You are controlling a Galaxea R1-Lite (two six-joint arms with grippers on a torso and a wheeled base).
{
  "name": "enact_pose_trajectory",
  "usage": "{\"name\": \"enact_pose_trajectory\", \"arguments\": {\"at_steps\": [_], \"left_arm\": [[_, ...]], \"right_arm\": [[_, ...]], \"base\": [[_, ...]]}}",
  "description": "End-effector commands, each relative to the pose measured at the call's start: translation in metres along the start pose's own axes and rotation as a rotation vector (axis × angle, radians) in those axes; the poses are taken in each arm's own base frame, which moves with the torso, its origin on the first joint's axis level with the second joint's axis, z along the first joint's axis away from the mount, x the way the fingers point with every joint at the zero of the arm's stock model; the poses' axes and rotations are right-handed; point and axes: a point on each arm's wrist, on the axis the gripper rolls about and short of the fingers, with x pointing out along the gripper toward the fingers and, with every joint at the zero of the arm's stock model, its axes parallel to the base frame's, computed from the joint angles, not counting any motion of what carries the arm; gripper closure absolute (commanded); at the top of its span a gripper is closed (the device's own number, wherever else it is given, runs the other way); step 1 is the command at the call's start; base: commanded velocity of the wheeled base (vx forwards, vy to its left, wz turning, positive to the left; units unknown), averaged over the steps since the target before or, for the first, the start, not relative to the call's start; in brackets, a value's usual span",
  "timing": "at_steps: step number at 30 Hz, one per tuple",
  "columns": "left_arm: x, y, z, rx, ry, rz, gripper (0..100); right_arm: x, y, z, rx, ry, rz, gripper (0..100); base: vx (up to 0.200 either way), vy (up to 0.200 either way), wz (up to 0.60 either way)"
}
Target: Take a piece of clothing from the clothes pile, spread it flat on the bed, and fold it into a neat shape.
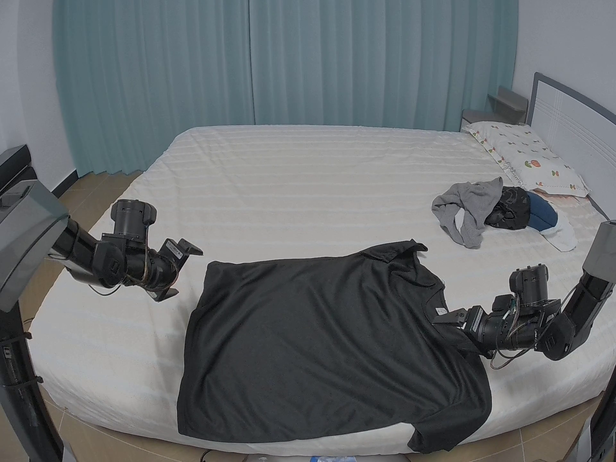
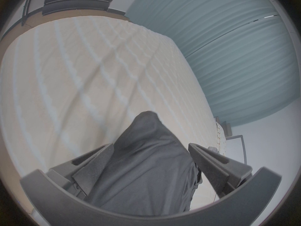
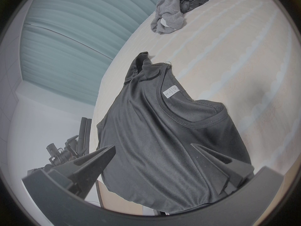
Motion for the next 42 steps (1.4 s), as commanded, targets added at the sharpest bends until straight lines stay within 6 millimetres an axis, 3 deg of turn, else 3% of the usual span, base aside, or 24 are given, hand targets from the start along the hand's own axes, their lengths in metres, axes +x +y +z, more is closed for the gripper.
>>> {"name": "enact_pose_trajectory", "arguments": {"at_steps": [1, 12, 25, 34, 35, 42], "left_arm": [[0.059, -0.004, 0.004, 0.016, 0.003, -0.007, 0], [0.113, -0.014, 0.017, 0.037, -0.054, -0.062, 0], [0.14, -0.007, 0.021, 0.036, -0.092, -0.054, 0], [0.145, -0.006, 0.021, 0.045, -0.099, -0.044, 0], [0.145, -0.006, 0.021, 0.045, -0.099, -0.044, 100], [0.147, -0.004, 0.026, 0.04, -0.145, -0.027, 100]], "right_arm": [[0.0, 0.001, 0.0, 0.004, 0.001, 0.005, 0], [0.001, 0.001, 0.0, 0.019, 0.0, 0.004, 0], [0.004, 0.001, 0.005, 0.035, -0.012, 0.007, 0], [0.004, 0.001, 0.005, 0.034, -0.01, 0.007, 0], [0.004, 0.001, 0.005, 0.034, -0.01, 0.007, 0], [0.007, 0.008, 0.011, 0.017, -0.032, 0.031, 0]], "base": [[0.0, 0.0, 0.0], [0.0, 0.0, 0.0], [0.0, 0.0, 0.0], [0.0, 0.0, 0.0], [0.0, 0.0, 0.0], [0.0, 0.0, 0.0]]}}
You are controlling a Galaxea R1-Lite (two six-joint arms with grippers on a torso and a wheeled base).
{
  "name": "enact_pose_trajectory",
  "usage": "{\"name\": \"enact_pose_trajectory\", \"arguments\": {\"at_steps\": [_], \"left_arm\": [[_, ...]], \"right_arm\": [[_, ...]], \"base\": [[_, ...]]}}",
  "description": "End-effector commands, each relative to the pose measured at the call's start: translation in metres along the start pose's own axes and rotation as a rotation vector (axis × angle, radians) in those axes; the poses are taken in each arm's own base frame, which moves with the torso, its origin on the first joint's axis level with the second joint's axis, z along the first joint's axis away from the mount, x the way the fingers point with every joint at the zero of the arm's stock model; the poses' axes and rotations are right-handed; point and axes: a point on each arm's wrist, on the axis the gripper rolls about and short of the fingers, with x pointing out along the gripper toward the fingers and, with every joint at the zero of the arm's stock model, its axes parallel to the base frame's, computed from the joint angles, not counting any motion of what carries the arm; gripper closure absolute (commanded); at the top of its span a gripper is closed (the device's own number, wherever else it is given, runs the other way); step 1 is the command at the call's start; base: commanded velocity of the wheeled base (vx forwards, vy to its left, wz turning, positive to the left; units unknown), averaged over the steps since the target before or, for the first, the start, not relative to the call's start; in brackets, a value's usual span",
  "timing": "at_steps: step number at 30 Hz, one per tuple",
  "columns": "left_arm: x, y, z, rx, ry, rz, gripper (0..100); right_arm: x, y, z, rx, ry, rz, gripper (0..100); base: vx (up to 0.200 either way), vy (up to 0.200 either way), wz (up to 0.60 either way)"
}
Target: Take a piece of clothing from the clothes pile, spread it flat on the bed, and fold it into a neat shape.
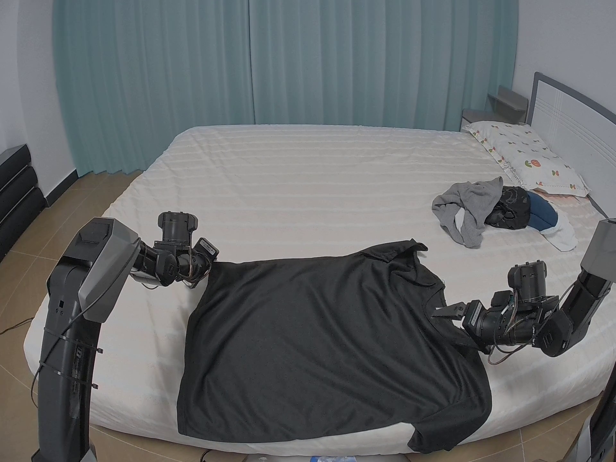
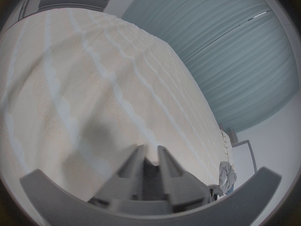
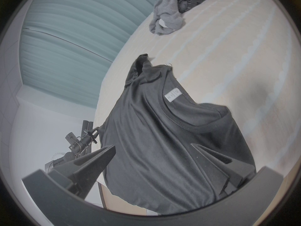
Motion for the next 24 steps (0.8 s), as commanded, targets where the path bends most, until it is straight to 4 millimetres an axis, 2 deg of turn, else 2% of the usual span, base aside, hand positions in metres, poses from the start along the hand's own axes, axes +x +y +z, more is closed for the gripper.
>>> {"name": "enact_pose_trajectory", "arguments": {"at_steps": [1, 8, 13, 14, 15, 16, 21, 24], "left_arm": [[0.002, 0.0, 0.005, -0.004, -0.039, 0.006, 100], [-0.006, -0.019, 0.027, 0.014, -0.129, -0.01, 100], [-0.012, -0.034, 0.042, 0.041, -0.175, -0.012, 100], [-0.014, -0.038, 0.046, 0.04, -0.181, -0.01, 100], [-0.014, -0.038, 0.046, 0.04, -0.181, -0.01, 100], [-0.014, -0.038, 0.047, 0.042, -0.175, 0.003, 100], [-0.016, -0.041, 0.048, 0.078, -0.181, -0.004, 100], [-0.019, -0.043, 0.05, 0.101, -0.185, -0.005, 100]], "right_arm": [[0.004, 0.008, 0.007, -0.017, -0.024, 0.027, 0], [0.029, 0.019, 0.033, -0.041, -0.111, 0.042, 0], [0.064, 0.021, 0.056, -0.051, -0.205, 0.002, 0], [0.078, 0.024, 0.059, -0.054, -0.213, -0.017, 0], [0.078, 0.024, 0.059, -0.054, -0.213, -0.017, 0], [0.093, 0.029, 0.063, -0.056, -0.208, -0.038, 0], [0.125, 0.038, 0.074, -0.074, -0.239, -0.073, 0], [0.135, 0.042, 0.085, -0.112, -0.272, -0.079, 0]], "base": [[0.0, 0.0, 0.0], [0.0, 0.0, 0.0], [0.0, 0.0, 0.0], [0.0, 0.0, 0.0], [0.0, 0.0, 0.0], [0.0, 0.0, 0.0], [0.0, 0.0, 0.0], [0.0, 0.0, 0.0]]}}
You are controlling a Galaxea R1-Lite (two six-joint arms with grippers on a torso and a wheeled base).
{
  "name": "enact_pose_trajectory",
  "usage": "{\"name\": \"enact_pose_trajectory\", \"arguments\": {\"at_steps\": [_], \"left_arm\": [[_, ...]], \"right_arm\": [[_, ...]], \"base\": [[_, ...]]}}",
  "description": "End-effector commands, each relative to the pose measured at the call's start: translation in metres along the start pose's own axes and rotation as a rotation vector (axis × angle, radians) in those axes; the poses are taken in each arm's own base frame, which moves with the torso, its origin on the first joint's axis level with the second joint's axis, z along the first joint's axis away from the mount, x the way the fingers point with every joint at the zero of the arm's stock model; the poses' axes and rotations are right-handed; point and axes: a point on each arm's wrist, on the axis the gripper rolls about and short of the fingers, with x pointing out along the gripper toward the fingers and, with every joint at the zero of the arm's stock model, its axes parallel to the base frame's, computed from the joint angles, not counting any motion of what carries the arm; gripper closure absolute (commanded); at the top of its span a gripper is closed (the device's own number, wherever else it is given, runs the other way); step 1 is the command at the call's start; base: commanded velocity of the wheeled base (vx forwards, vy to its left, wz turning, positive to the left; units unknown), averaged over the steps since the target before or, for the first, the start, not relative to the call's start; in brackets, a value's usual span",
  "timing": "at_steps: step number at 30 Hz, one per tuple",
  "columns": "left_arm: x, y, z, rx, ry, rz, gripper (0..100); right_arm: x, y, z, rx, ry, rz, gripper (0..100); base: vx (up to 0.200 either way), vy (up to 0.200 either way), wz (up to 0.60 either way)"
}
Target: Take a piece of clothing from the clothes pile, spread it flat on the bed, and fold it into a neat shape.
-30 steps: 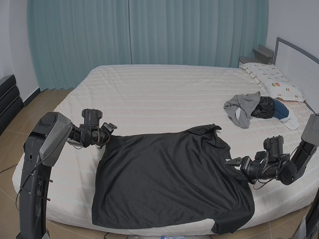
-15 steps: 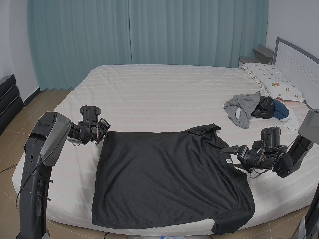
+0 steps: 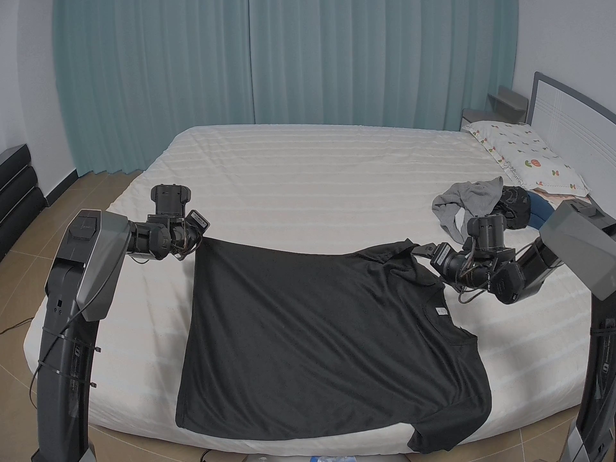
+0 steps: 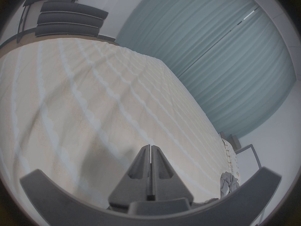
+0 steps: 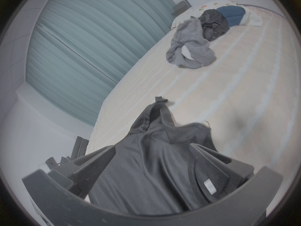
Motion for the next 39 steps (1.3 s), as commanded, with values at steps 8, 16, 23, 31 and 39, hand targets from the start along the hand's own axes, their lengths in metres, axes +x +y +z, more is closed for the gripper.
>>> {"name": "enact_pose_trajectory", "arguments": {"at_steps": [8, 16, 23, 31, 39], "left_arm": [[-0.009, -0.013, 0.008, 0.042, -0.022, -0.02, 100], [-0.009, -0.014, 0.006, 0.047, -0.014, -0.019, 100], [-0.005, -0.011, 0.003, 0.059, -0.008, -0.01, 100], [-0.003, -0.008, 0.004, 0.099, -0.034, 0.005, 100], [0.004, -0.006, 0.005, 0.113, -0.082, -0.044, 100]], "right_arm": [[0.066, -0.006, 0.01, -0.168, -0.032, -0.059, 0], [0.1, -0.018, 0.005, -0.177, -0.029, -0.117, 0], [0.11, -0.021, 0.011, -0.166, -0.032, -0.127, 100], [0.105, -0.03, 0.04, -0.11, -0.106, -0.147, 100], [0.099, -0.027, 0.077, 0.005, -0.258, -0.111, 100]], "base": [[0.0, 0.0, 0.0], [0.0, 0.0, 0.0], [0.0, 0.0, 0.0], [0.0, 0.0, 0.0], [0.0, 0.0, 0.0]]}}
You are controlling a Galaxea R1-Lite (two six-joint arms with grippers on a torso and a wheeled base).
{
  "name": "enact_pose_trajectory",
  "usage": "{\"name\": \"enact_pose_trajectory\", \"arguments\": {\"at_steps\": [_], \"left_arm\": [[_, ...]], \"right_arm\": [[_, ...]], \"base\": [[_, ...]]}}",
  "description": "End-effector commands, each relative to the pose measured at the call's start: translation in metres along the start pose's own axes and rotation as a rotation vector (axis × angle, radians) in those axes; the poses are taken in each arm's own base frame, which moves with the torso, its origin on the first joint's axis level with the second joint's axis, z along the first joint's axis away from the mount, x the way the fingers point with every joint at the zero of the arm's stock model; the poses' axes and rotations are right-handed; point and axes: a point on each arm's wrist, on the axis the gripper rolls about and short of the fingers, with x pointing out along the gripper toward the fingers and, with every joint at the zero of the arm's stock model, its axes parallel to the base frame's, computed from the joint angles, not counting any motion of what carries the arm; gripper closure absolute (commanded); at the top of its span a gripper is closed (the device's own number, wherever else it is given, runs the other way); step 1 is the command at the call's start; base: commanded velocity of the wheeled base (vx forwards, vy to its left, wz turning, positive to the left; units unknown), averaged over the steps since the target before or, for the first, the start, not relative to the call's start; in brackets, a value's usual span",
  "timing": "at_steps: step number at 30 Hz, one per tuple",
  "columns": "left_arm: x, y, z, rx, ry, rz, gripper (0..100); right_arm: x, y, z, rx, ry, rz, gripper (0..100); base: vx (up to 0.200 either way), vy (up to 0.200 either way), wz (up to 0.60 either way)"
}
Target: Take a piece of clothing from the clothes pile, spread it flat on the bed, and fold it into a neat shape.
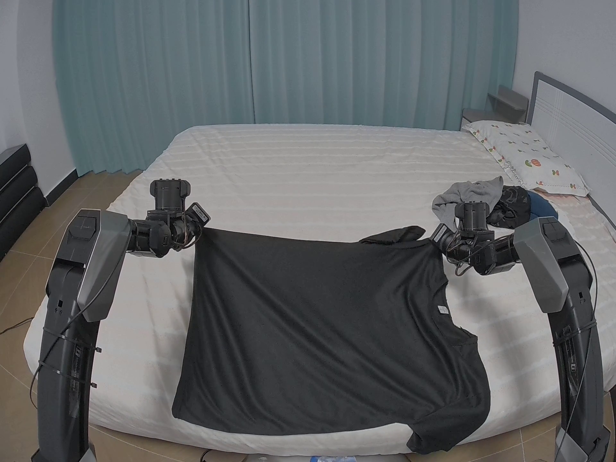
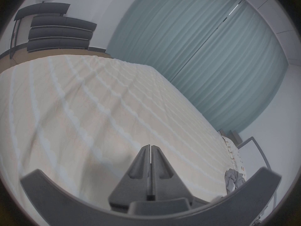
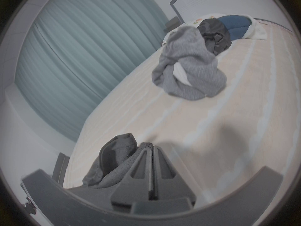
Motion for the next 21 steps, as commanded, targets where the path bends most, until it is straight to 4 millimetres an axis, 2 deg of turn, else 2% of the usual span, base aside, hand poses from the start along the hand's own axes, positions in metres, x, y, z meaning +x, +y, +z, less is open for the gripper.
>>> {"name": "enact_pose_trajectory", "arguments": {"at_steps": [1, 13, 17, 21], "left_arm": [[0.005, 0.004, -0.004, -0.001, -0.012, -0.01, 100], [0.015, 0.009, -0.013, -0.003, -0.035, -0.042, 100], [0.017, 0.006, -0.013, -0.005, -0.061, -0.072, 100], [0.016, 0.005, -0.01, -0.008, -0.081, -0.089, 100]], "right_arm": [[0.002, 0.002, 0.015, 0.026, -0.077, 0.023, 100], [0.005, 0.006, 0.022, 0.036, -0.198, 0.075, 100], [0.005, 0.014, 0.034, 0.039, -0.3, 0.108, 100], [0.006, 0.015, 0.036, 0.041, -0.314, 0.113, 100]], "base": [[0.0, 0.0, 0.0], [0.0, 0.0, 0.0], [0.0, 0.0, 0.0], [0.0, 0.0, 0.0]]}}
